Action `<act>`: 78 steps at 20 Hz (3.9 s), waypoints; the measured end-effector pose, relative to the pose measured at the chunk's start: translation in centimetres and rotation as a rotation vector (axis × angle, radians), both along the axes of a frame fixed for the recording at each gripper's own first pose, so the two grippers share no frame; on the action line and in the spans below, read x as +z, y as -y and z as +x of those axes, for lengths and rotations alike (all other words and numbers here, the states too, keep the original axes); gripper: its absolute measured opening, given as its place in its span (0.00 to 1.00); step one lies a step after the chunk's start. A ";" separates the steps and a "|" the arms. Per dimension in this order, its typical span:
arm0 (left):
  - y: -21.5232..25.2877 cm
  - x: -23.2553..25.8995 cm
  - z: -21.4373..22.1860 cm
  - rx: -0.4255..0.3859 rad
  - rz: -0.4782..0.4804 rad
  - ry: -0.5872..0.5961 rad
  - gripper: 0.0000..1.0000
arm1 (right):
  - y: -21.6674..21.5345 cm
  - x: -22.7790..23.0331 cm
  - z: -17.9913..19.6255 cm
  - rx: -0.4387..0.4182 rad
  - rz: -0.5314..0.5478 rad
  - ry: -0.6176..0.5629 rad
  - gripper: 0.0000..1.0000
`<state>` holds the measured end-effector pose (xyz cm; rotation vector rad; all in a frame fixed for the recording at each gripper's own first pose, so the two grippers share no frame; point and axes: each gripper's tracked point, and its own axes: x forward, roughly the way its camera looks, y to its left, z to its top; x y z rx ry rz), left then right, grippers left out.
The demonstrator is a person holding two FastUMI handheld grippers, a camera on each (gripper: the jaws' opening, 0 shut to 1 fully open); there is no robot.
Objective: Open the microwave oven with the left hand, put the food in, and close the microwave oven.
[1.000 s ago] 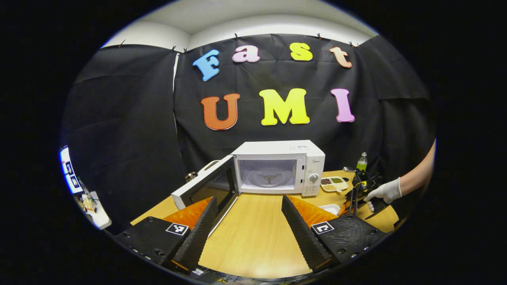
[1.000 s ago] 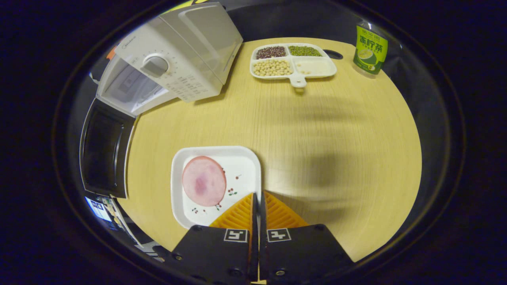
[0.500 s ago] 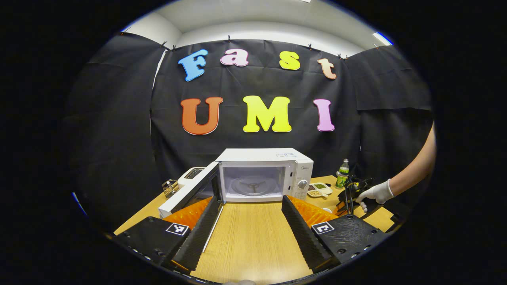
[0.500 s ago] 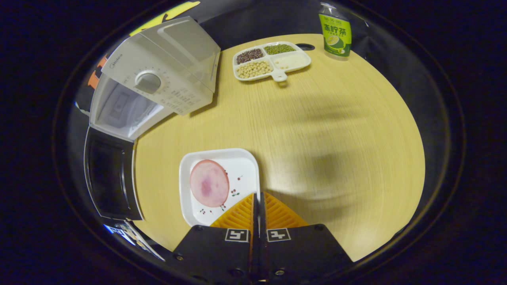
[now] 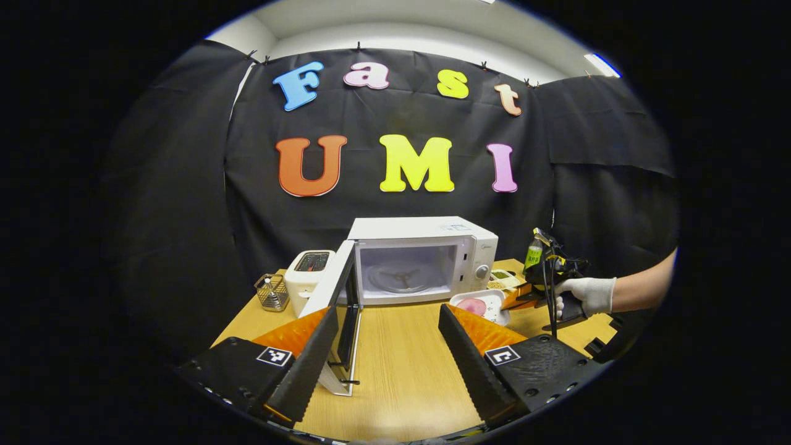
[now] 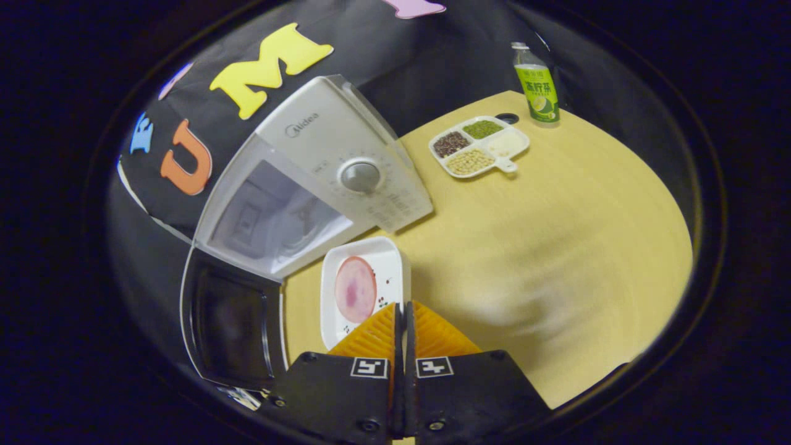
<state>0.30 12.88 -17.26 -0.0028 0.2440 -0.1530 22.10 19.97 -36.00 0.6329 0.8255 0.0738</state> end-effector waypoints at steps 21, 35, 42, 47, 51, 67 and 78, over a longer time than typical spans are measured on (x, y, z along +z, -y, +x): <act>-6.0 0.3 2.9 0.110 0.061 -0.003 0.97 | -16.2 -0.6 14.3 -0.532 0.438 0.200 0.04; -6.8 -0.2 2.8 0.115 0.061 -0.003 0.97 | -16.4 1.8 18.8 -0.482 0.429 0.374 0.17; -7.2 1.6 3.1 0.137 0.093 0.023 0.96 | -13.7 8.0 14.3 -0.289 0.028 0.511 0.90; -7.9 3.3 3.6 0.159 0.071 0.049 0.97 | -9.1 13.0 11.3 -0.136 -0.210 0.569 1.00; -9.3 2.7 3.6 0.192 0.092 0.034 0.96 | -6.1 16.3 7.6 -0.011 -0.348 0.575 0.91; -10.1 2.6 6.7 0.128 0.018 0.092 0.74 | 5.3 28.1 -5.3 0.054 -0.605 0.681 0.91; -15.4 -1.9 6.2 0.219 0.085 0.057 0.00 | 6.8 26.8 -8.1 0.023 -0.550 0.611 1.00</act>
